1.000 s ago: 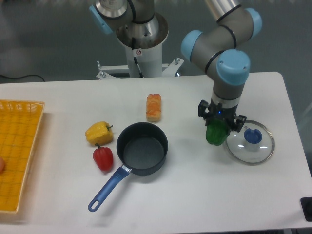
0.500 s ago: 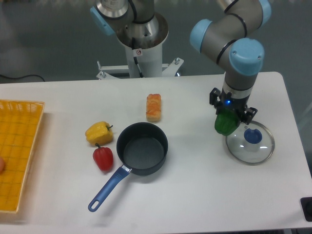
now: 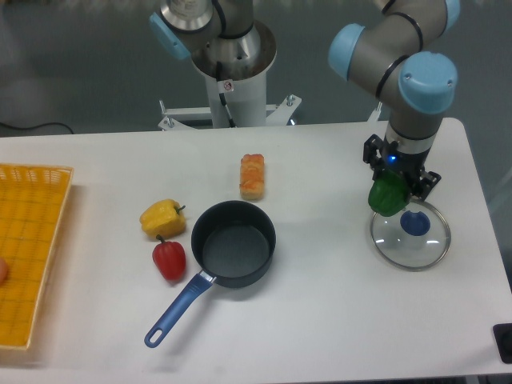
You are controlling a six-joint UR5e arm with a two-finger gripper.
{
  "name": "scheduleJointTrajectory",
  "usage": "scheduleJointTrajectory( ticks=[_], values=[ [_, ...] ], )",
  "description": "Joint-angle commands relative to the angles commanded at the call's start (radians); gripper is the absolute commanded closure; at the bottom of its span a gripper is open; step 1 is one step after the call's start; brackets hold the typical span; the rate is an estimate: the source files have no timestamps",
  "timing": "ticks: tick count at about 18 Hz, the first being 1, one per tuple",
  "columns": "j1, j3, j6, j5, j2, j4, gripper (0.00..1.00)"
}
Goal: Pick up the green chilies
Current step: 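Carry the held green pepper up toward the glass lid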
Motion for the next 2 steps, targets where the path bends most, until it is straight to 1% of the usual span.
scheduleJointTrajectory(
  ticks=[2],
  values=[
    [0.005,0.0,0.0,-0.002,0.0,-0.002,0.34]
  ],
)
